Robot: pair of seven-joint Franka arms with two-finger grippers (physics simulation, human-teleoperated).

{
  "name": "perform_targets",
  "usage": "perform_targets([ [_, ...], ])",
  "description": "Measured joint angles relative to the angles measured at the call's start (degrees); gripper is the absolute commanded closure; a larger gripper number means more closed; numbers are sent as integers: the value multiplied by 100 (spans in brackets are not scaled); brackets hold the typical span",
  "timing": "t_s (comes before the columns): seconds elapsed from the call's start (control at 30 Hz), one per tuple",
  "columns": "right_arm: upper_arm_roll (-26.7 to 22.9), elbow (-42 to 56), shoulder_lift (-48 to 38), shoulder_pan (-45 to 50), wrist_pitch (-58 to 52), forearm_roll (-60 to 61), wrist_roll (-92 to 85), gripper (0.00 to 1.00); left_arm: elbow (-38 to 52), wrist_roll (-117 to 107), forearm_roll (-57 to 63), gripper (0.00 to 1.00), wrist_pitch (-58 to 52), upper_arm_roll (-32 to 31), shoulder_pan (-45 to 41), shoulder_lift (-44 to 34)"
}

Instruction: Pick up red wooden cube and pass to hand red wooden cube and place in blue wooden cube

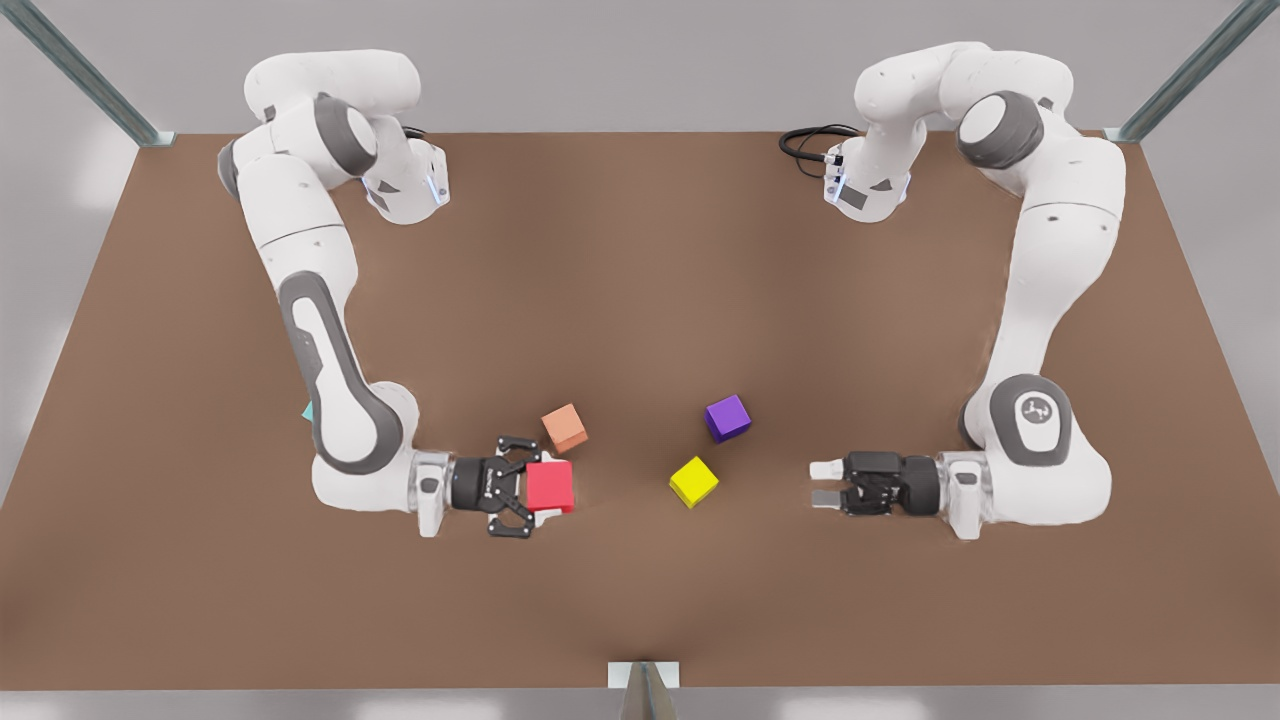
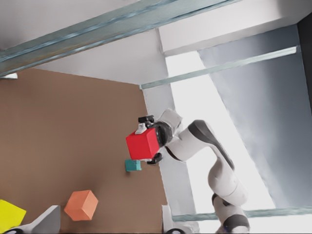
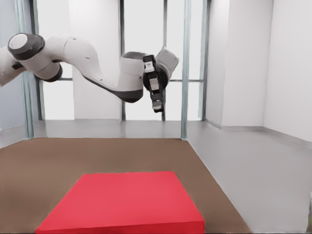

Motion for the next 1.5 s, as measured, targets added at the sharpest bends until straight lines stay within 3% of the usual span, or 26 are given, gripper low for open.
perform_targets([
  [0.07,-16,-280,-273,-494,-209,-1246,246,37,216,-317,2291,0,-765,-266,121,-718],
  [0.13,-235,-460,-631,-646,-362,-2472,625,37,265,-607,3630,0,-1400,-558,531,-1151],
  [0.17,-368,-583,-845,-664,-421,-3114,847,37,-69,-725,3958,0,-1610,123,279,-1667],
  [0.2,-510,-718,-1029,-666,-471,-3734,1082,37,-1020,-839,3953,0,-1604,1629,-753,-2498],
  [0.23,-639,-787,-1136,-667,-511,-4333,1318,37,-1557,-949,3929,0,-1603,2538,-1453,-2959],
  [0.27,-765,-825,-1201,-663,-543,-4873,1549,37,-1808,-1052,3917,0,-1616,3007,-1754,-3149],
  [0.33,-991,-903,-1325,-663,-585,-5821,2022,37,-1996,-1245,3880,0,-1663,3378,-1833,-3273],
  [0.53,-1322,-1917,-1814,-666,-160,-7367,3446,37,-2067,-1709,3767,0,-1909,3505,-1864,-3243],
  [0.83,-1357,-4206,-2821,-855,1197,-7728,4994,37,-2070,-2168,3732,0,-2368,3507,-1779,-3159],
  [1.5,-1449,-5005,-2909,-1090,2011,-7736,6454,37,-2079,-2656,3726,0,-2489,3501,-1779,-3067],
])
